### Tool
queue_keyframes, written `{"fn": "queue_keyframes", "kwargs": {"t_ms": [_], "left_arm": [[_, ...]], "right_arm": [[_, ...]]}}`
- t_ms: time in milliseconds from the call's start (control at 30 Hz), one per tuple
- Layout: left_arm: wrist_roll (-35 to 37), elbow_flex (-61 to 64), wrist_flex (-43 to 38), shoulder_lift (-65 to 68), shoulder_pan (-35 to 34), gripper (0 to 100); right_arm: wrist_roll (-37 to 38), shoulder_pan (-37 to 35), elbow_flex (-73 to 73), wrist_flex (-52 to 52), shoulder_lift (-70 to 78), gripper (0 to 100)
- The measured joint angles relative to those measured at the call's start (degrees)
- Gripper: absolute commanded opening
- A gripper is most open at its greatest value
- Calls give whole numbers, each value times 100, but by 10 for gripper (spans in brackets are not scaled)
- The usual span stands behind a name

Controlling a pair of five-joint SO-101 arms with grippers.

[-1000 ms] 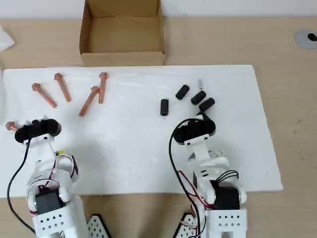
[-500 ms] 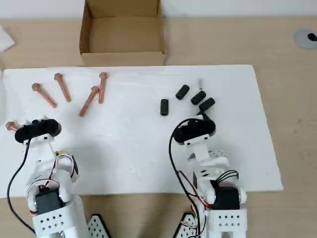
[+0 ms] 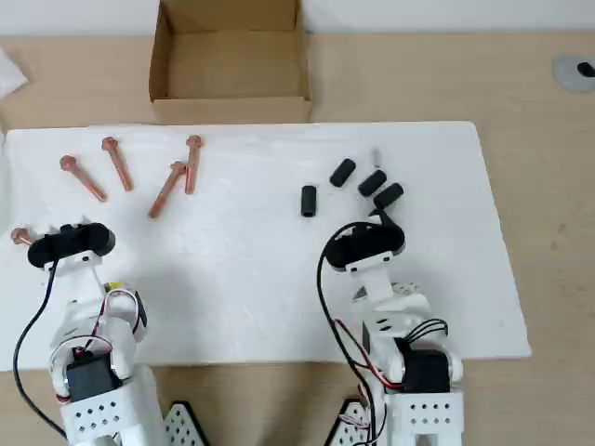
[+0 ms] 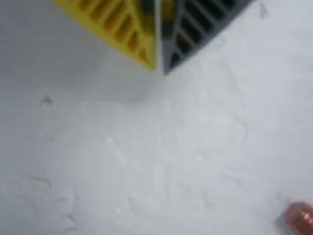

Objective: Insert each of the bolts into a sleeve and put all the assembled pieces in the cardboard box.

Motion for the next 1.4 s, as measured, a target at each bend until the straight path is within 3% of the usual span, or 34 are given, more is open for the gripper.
{"fn": "queue_keyframes", "kwargs": {"t_ms": [1133,1400], "left_arm": [[-202,-18,-88,0,0,2],[-246,-1204,-185,510,-677,5]], "right_arm": [[-105,-9,114,-360,0,9],[-123,273,-563,-352,246,12]]}}
